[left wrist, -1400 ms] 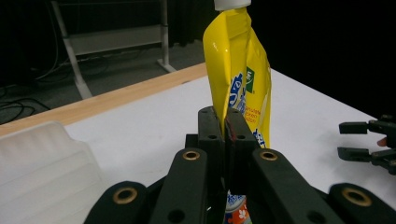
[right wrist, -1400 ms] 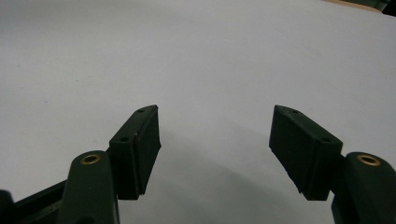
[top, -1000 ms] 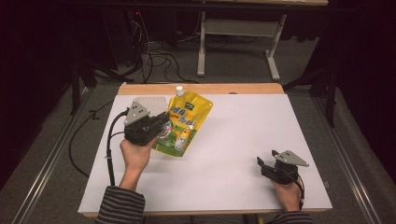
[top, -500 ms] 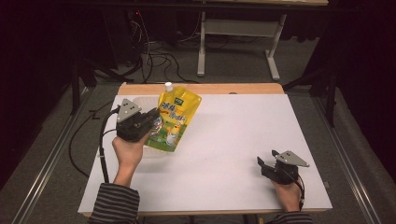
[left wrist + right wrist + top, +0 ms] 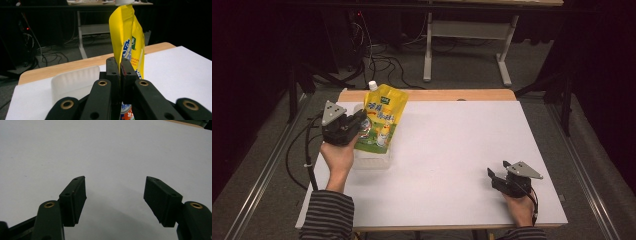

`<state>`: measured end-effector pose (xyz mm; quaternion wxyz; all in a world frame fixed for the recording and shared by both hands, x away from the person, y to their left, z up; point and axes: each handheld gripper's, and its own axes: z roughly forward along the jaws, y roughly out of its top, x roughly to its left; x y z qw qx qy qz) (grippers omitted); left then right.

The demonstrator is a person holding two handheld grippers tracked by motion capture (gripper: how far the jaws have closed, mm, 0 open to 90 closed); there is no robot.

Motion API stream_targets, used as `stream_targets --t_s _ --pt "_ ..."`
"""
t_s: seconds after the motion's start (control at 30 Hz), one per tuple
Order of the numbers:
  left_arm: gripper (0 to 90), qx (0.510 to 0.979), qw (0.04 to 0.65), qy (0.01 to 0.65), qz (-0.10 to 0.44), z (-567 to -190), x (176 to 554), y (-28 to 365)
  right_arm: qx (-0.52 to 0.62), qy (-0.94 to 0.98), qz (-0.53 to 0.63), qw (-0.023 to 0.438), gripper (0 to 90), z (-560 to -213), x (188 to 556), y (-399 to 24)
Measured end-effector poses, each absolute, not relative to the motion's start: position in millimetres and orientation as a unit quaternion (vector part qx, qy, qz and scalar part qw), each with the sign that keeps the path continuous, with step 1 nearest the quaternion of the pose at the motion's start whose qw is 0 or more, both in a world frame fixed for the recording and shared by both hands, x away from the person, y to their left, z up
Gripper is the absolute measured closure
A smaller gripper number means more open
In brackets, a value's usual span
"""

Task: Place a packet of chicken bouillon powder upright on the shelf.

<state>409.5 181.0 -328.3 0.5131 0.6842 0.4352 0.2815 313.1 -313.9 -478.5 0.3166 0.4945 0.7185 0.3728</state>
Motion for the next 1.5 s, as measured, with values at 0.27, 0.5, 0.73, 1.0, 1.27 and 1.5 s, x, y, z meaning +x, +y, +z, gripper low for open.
stream_targets --t_s 0.27,0.5,0.73,1.0,1.27,1.5 --pt "87.6 0.678 0.495 0.452 0.302 -341.5 420.8 184.9 0.495 0.718 0.373 0.318 34.7 -478.4 312.9 -314.1" --pt "86.9 0.689 0.482 0.444 0.31 -354.4 428.4 178.3 0.495 0.717 0.374 0.317 34.7 -478.4 312.6 -314.0" --pt "86.8 0.694 0.48 0.439 0.309 -363.9 431.6 174.7 0.494 0.719 0.375 0.316 34.7 -478.4 312.5 -313.9" --pt "85.9 0.713 0.464 0.43 0.303 -368.1 432.2 169.2 0.497 0.72 0.37 0.312 34.4 -478.6 314.0 -313.7" --pt "82.9 0.737 0.442 0.43 0.277 -366.7 425.3 177.7 0.494 0.726 0.361 0.314 33.8 -479.0 314.7 -311.9" --pt "82.8 0.75 0.426 0.439 0.252 -366.6 419.6 185.0 0.495 0.726 0.36 0.312 33.7 -479.0 315.0 -311.9"
